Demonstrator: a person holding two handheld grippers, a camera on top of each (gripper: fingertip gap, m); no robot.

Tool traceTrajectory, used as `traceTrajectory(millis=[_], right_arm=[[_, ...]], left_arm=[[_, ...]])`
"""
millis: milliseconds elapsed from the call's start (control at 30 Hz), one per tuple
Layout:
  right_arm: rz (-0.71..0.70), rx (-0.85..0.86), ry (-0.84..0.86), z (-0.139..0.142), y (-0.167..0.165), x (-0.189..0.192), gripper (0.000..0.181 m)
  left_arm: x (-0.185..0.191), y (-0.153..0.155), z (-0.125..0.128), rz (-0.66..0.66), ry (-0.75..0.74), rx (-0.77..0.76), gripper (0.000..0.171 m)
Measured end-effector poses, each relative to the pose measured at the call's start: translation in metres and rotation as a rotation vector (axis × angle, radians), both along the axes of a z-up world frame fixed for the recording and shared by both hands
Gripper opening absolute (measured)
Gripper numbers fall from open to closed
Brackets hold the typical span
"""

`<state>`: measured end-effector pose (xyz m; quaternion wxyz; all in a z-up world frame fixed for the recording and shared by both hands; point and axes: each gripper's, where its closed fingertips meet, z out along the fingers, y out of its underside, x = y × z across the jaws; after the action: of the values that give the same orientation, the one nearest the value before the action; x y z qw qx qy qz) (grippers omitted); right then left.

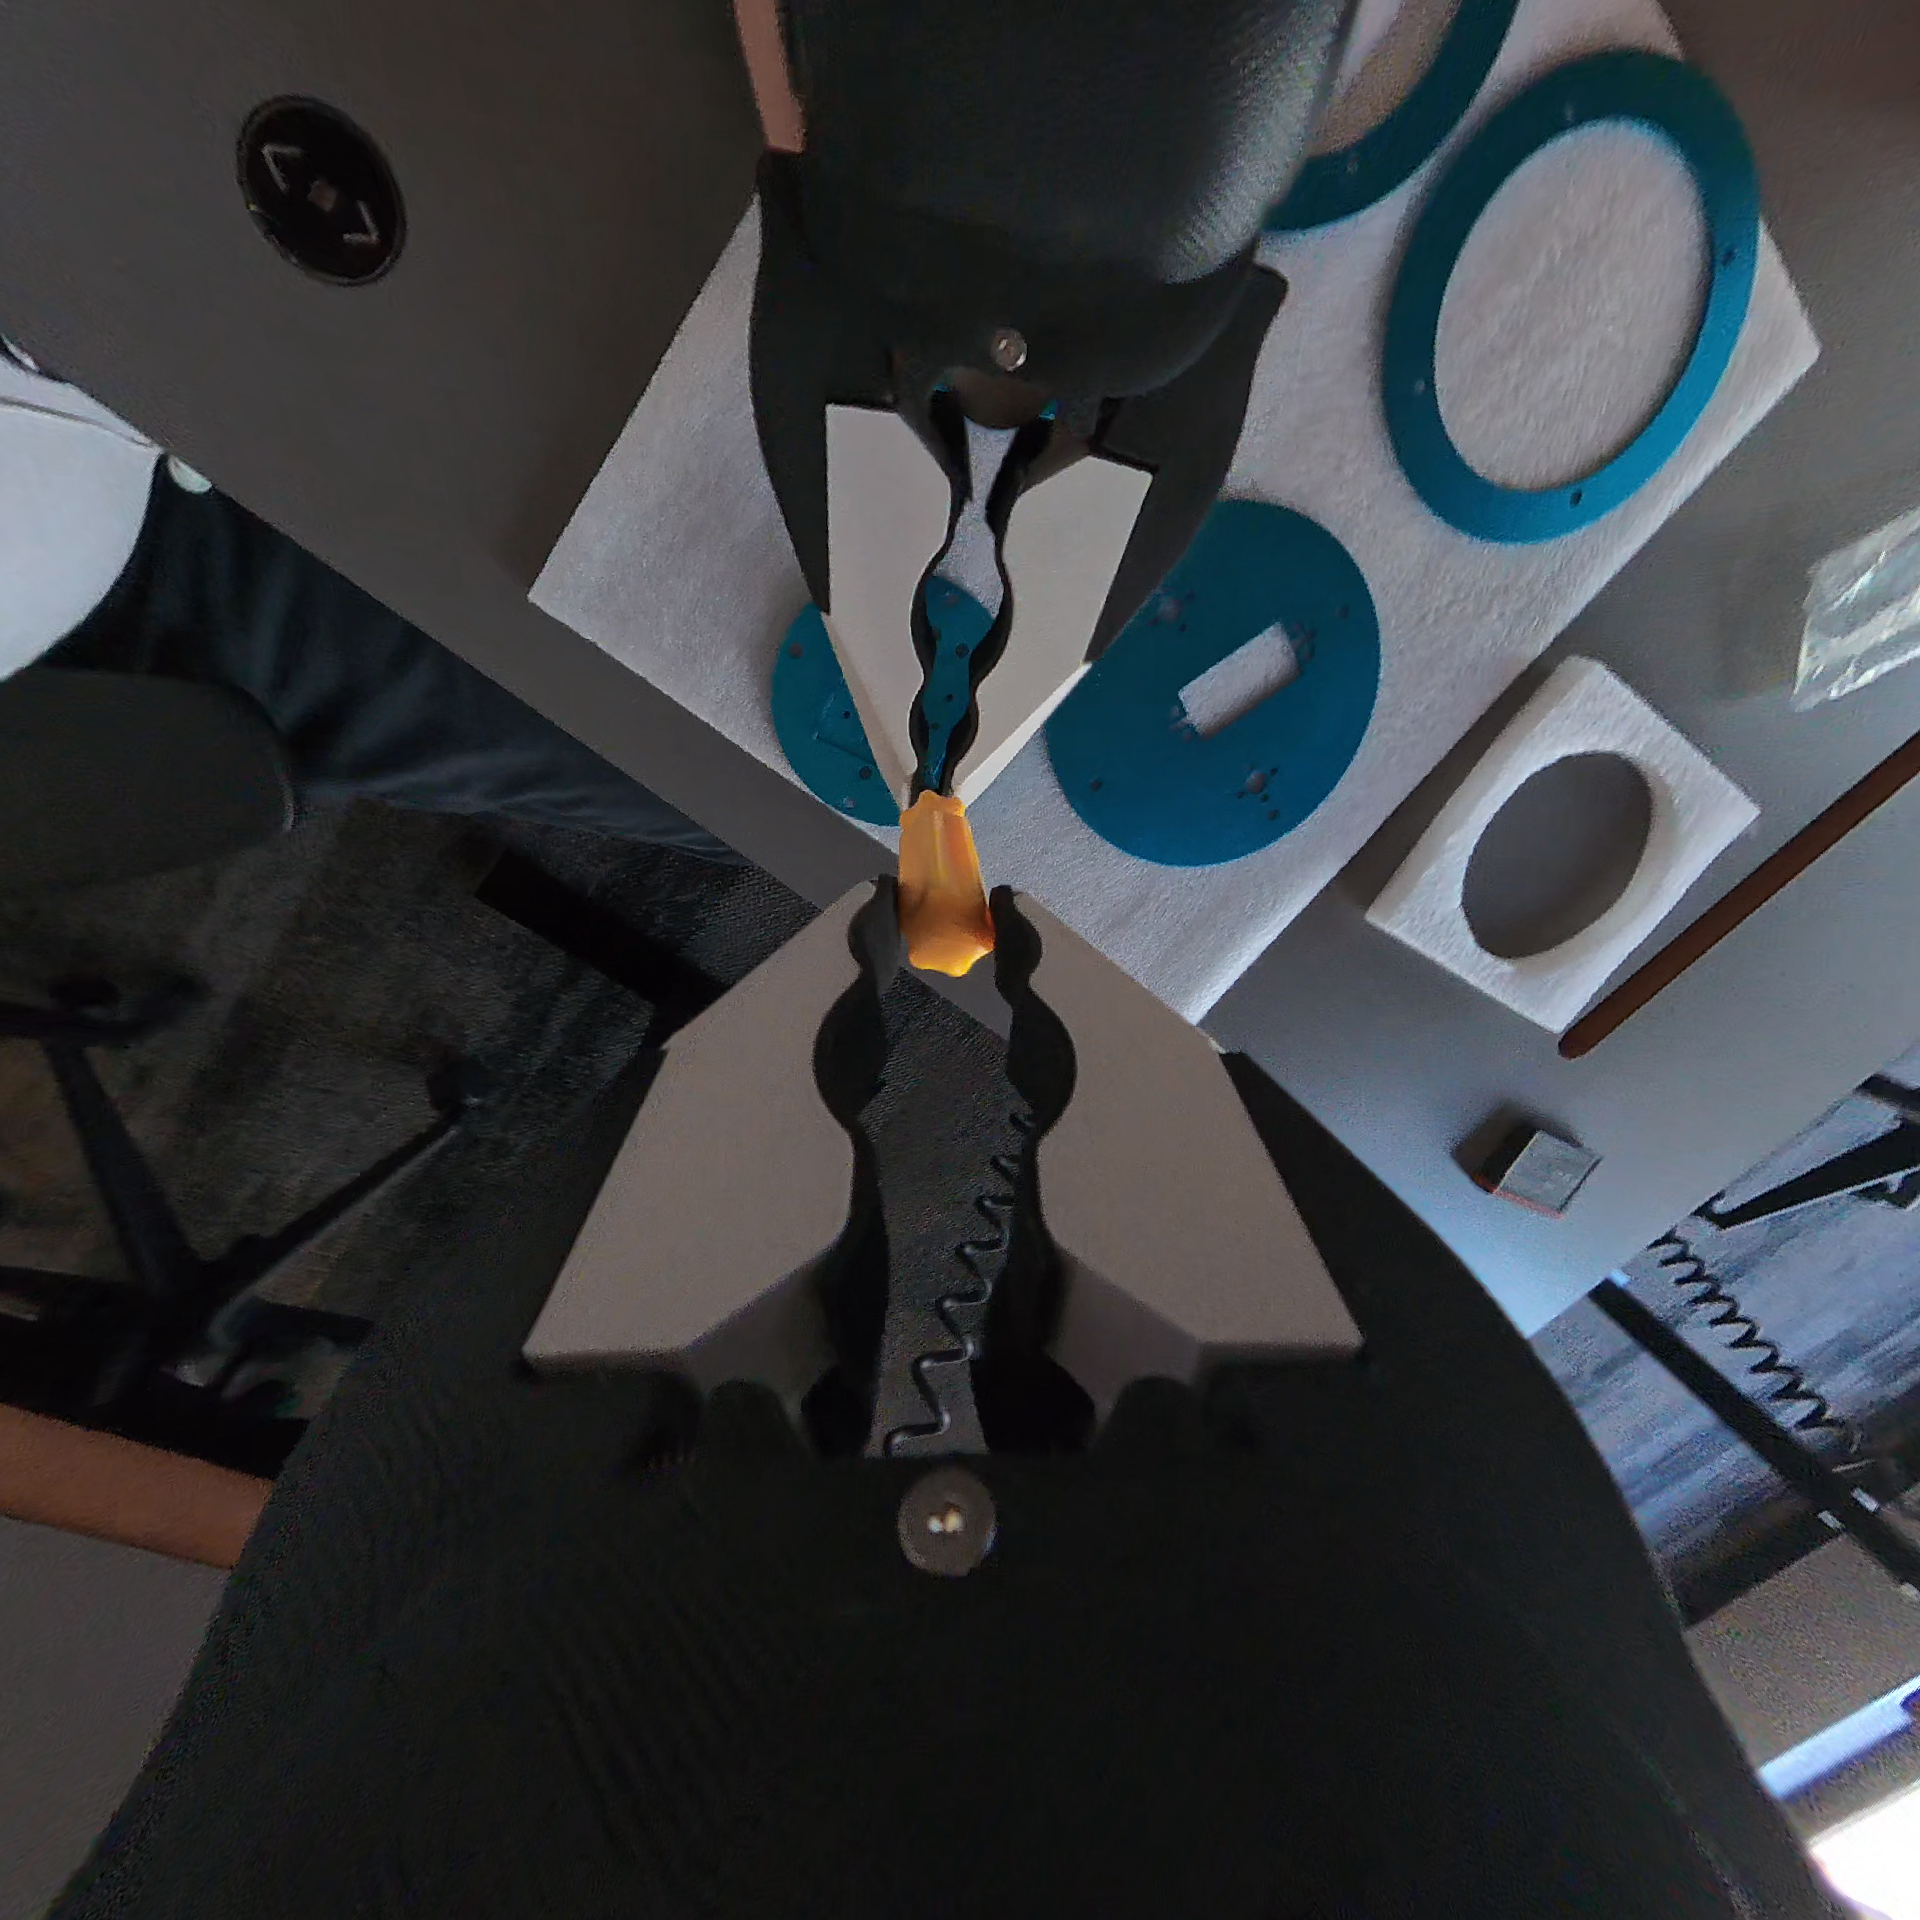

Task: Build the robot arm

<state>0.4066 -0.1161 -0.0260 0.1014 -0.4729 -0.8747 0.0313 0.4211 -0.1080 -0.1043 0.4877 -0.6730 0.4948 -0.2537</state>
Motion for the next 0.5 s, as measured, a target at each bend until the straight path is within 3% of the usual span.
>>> traceTrajectory(millis=[200,400,500], right_arm=[[-0.219,-0.026,-0.037,0.0,0.0037,-0.0028,0.017],[0.085,0.097,-0.037,0.0024,-0.0012,0.0021,0.017],[0.111,0.094,-0.042,0.0022,-0.0009,0.0031,0.016]], left_arm=[[-0.001,0.0012,0.0001,0.009,-0.001,-0.002,0.003],[0.0001,-0.0006,0.0,-0.003,0.0,0.002,0.002],[0.0004,-0.0005,-0.0001,-0.003,0.001,0.003,0.002]])
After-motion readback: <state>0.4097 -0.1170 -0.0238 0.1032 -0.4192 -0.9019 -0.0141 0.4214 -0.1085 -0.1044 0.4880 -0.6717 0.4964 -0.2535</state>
